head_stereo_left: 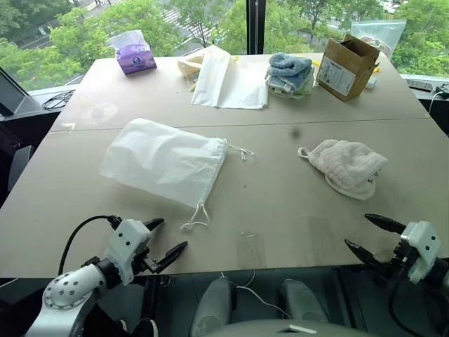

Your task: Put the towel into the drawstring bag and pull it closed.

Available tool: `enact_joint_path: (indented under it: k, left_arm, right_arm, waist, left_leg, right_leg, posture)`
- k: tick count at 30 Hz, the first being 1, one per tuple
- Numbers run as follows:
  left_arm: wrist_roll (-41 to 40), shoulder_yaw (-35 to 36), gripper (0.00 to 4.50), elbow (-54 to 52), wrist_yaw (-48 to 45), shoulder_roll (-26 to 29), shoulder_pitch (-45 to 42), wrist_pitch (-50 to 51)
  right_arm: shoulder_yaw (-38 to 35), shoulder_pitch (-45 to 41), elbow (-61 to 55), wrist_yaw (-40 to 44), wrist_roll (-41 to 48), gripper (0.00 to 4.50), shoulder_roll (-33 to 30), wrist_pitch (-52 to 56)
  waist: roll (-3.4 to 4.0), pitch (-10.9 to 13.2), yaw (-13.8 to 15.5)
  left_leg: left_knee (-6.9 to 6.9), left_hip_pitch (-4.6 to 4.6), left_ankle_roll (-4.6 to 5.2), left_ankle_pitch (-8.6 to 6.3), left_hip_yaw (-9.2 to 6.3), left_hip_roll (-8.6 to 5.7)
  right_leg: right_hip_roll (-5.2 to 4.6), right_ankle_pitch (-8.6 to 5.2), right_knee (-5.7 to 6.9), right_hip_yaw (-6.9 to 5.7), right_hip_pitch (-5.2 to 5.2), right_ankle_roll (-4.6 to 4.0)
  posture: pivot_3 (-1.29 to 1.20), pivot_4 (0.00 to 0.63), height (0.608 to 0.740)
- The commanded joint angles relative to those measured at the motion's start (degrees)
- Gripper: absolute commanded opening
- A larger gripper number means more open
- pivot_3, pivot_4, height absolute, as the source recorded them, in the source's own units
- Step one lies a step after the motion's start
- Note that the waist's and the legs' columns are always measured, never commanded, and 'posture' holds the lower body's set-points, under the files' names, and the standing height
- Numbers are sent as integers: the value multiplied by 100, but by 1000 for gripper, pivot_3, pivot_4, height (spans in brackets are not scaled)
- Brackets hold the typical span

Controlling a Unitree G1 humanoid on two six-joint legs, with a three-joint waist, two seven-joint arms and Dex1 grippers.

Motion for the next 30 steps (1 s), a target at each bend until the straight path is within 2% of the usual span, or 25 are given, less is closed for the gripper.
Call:
enact_joint_path:
  k: [1,25,30]
  left_arm:
    - [20,80,4470,38,20,-4,-54,-3]
    - [-322,-51,4470,-466,-228,-193,108,326]
    - [-428,-189,4470,-1007,-127,-200,4,574]
  right_arm:
    - [-133,-58,-26,-7,77,4500,21,-133]
    - [-142,-389,235,188,284,4500,-42,-150]
    - [-54,-503,255,291,331,4500,-10,-167]
  waist:
    - [0,0,1]
    - [-5,3,76]
    - [-7,4,81]
  left_leg:
    - [0,0,0,0,0,0]
    - [1,-4,0,0,0,-1]
    - [1,-6,0,0,1,-2]
  right_leg:
    - [0,0,0,0,0,0]
    - [2,1,-3,-5,0,0]
    - [3,1,-5,-8,0,0]
  posture:
    - [0,150,740]
    - [0,150,740]
    - [0,150,740]
